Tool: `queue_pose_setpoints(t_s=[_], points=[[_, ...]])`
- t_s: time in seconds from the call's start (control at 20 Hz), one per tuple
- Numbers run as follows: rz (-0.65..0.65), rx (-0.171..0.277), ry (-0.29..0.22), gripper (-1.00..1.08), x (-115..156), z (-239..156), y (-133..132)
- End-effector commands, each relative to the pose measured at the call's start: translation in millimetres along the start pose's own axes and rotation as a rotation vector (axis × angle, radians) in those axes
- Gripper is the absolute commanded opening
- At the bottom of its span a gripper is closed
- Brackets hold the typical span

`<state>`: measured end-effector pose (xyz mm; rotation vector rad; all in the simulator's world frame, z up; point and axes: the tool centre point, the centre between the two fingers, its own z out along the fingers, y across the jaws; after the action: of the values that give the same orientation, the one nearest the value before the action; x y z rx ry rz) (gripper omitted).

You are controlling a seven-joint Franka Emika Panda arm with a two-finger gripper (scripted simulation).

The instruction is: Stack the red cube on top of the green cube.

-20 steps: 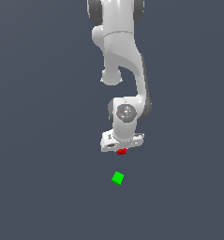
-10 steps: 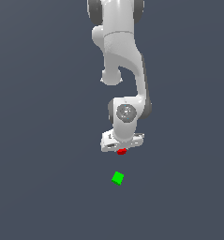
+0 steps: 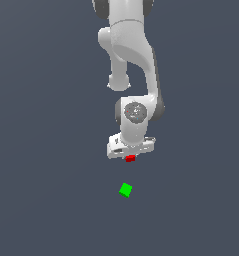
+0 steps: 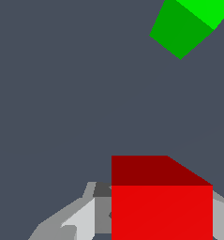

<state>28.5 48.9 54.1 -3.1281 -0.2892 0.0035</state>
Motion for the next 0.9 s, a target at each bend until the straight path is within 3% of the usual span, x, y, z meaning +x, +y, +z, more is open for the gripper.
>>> queue_pose_setpoints(t_s=[0.0, 0.4, 0.85], points=[[0.000, 0.000, 0.002, -1.00, 0.2, -19.1, 0.0], [0.000, 0.000, 0.002, -1.00, 0.4, -60.7, 0.0], [0.000, 0.000, 0.003, -1.00, 3.5, -63.5, 0.8]])
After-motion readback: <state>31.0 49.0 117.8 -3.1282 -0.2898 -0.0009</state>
